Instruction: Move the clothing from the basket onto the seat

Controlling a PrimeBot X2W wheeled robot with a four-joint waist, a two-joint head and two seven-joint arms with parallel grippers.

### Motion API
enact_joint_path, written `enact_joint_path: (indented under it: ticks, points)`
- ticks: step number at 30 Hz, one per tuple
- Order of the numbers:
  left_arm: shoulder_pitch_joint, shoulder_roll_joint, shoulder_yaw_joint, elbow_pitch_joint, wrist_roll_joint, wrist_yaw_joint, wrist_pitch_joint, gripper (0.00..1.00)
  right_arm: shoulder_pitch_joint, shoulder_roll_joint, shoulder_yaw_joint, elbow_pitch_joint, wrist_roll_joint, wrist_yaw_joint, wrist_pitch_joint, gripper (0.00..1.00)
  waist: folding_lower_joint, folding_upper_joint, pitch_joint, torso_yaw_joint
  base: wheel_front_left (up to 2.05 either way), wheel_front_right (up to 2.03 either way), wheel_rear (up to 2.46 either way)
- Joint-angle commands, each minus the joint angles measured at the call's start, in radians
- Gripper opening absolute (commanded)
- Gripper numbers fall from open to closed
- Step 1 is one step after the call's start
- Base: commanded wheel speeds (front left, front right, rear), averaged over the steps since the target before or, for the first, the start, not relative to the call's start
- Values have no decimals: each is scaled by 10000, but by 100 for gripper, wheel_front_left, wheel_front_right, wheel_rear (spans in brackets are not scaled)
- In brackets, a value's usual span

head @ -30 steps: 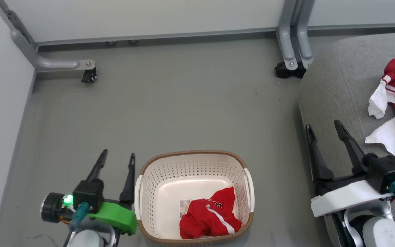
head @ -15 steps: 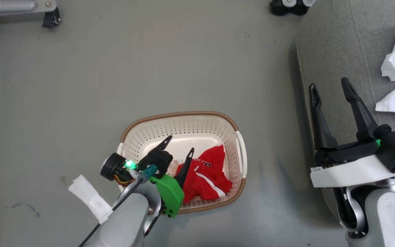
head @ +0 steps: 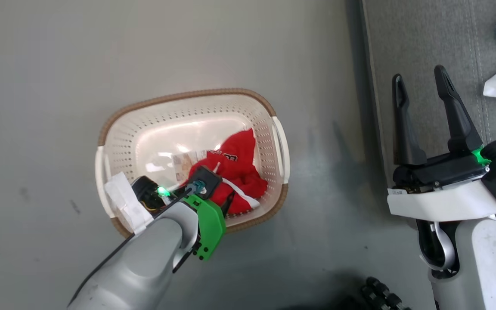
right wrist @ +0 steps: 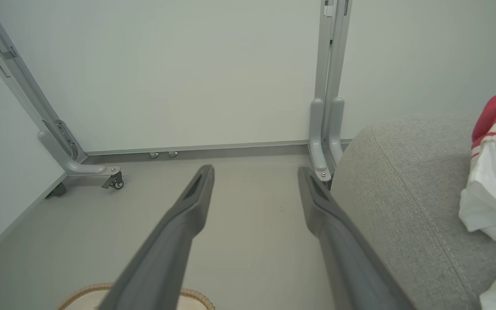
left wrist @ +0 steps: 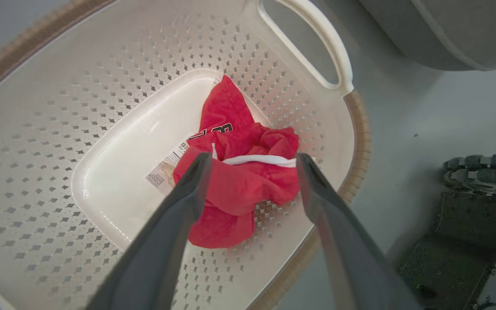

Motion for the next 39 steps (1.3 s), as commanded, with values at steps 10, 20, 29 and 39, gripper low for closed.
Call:
enact_joint_path:
  ticks: [10, 20, 29, 39]
  points:
    - [-946, 920, -1447, 545, -1526, -28, 1114, 100, -597, 8, 376, 728, 641, -3, -729, 100, -2, 0, 1882, -1533, 0, 0, 0]
    - [-1611, 1399, -1969, 1347, -1887, -28, 1398, 100, -833, 8, 651, 1122, 1038, -3, -1008, 100, -2, 0, 2286, -1895, 0, 0, 0]
    - [-2050, 1412, -2166, 2295, -1838, 16, 1588, 100, -946, 8, 923, 1287, 1276, -3, -1090, 100, -2, 0, 2645, -2194, 0, 0, 0]
    - [-2353, 1540, -2191, 3007, -1899, 279, 1641, 100, -1087, 7, 1127, 1239, 1509, -3, -1092, 100, -2, 0, 3107, -2495, 0, 0, 0]
